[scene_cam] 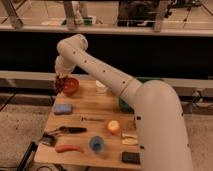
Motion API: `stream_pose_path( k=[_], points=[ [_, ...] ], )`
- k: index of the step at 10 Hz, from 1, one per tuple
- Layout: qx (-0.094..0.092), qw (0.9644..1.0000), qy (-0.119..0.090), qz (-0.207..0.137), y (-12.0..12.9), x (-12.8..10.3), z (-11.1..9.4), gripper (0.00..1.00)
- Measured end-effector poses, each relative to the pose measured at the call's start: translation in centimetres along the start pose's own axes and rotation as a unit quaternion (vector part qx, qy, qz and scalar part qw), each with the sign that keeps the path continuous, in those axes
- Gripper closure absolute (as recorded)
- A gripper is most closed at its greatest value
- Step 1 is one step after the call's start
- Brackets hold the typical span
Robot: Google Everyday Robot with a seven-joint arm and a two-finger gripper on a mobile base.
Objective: Place grapes in red bowl
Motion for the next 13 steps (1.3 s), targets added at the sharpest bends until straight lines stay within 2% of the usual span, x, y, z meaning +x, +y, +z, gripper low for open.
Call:
stream_pose_path(
  k=[6, 13],
  points=[
    [-0.008, 0.9998, 0.006, -0.015, -2.3, 0.8, 2.2, 1.00],
    [-0.010, 0.9997, 0.015, -0.018, -3.6, 3.4, 3.7, 1.00]
  ],
)
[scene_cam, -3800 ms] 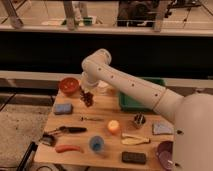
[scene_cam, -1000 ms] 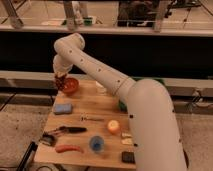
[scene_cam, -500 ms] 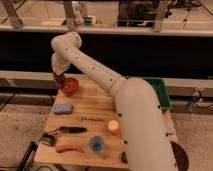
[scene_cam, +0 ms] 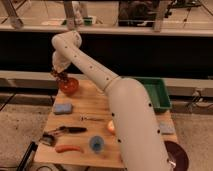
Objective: Place grapes in red bowl
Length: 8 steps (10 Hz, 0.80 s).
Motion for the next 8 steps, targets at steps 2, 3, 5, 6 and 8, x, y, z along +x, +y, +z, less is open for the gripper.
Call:
stream_pose_path(
  k=[2, 3, 5, 6, 8],
  points=[
    [0.000, 1.0000, 0.001, 0.002, 0.0, 0.5, 0.2, 1.00],
    [-0.002, 1.0000, 0.002, 0.004, 0.1, 0.7, 0.5, 1.00],
    [-0.004, 1.0000, 0.001, 0.003, 0.4, 0.8, 0.7, 1.00],
    [-0.006, 1.0000, 0.002, 0.003, 0.6, 0.7, 1.0, 1.00],
    [-0.017, 0.9998, 0.004, 0.009, 0.8, 0.6, 1.3, 0.91]
  ],
)
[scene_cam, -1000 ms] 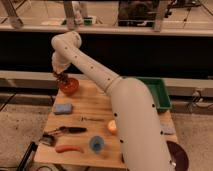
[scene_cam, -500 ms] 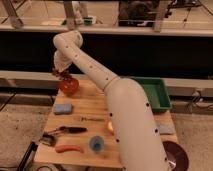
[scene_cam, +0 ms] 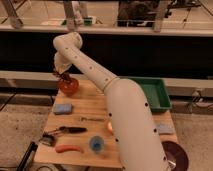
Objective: Place grapes in red bowl
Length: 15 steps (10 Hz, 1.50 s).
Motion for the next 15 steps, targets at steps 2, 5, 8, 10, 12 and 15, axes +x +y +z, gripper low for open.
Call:
stream_pose_path(
  k=[2, 5, 8, 10, 12, 15],
  points=[
    [-0.007, 0.9999, 0.005, 0.006, -0.01, -0.06, 0.07, 0.69],
    [-0.009, 0.9998, 0.011, 0.011, -0.14, 0.10, -0.30, 0.40],
    [-0.011, 0.9997, 0.017, 0.013, -0.29, 0.10, -0.30, 0.20],
    [-0.012, 0.9996, 0.019, 0.015, -0.43, 0.07, -0.12, 0.20],
    [-0.013, 0.9995, 0.021, 0.018, -0.54, 0.05, 0.12, 0.20],
    [-0.008, 0.9995, 0.023, 0.022, -0.79, -0.17, -0.19, 0.20]
  ],
)
